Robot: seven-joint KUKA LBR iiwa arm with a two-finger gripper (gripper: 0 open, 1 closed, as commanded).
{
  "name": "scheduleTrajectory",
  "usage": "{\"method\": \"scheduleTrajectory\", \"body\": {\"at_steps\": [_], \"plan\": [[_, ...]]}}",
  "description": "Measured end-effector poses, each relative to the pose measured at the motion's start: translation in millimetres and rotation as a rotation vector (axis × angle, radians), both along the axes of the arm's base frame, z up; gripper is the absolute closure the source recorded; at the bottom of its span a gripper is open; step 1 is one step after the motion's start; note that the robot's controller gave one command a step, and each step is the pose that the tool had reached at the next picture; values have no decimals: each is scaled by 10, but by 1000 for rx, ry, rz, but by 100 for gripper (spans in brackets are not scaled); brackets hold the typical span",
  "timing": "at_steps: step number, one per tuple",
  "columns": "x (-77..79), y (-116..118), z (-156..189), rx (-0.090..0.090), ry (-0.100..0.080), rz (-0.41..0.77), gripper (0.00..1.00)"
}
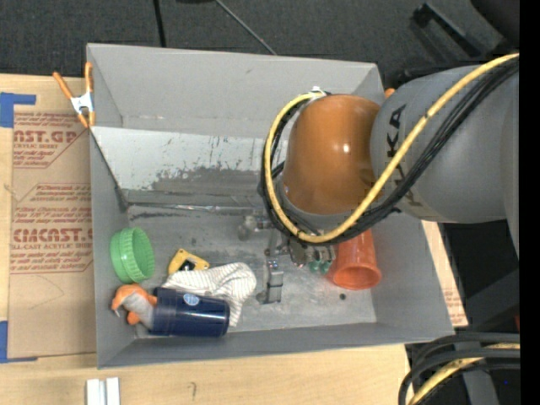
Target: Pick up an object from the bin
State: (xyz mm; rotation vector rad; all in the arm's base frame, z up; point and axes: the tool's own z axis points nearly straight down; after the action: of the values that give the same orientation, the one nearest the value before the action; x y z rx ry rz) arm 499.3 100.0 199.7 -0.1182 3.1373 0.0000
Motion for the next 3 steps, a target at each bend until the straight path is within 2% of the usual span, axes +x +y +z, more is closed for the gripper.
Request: {"method": "scheduleTrajectory", "body": {"at_steps": [1,2,3], "plan": [[0,0,0,0,0,0,0],[14,159,-469,2,-7,-9,0],[149,345,-1076,-1,1,11,0]]}}
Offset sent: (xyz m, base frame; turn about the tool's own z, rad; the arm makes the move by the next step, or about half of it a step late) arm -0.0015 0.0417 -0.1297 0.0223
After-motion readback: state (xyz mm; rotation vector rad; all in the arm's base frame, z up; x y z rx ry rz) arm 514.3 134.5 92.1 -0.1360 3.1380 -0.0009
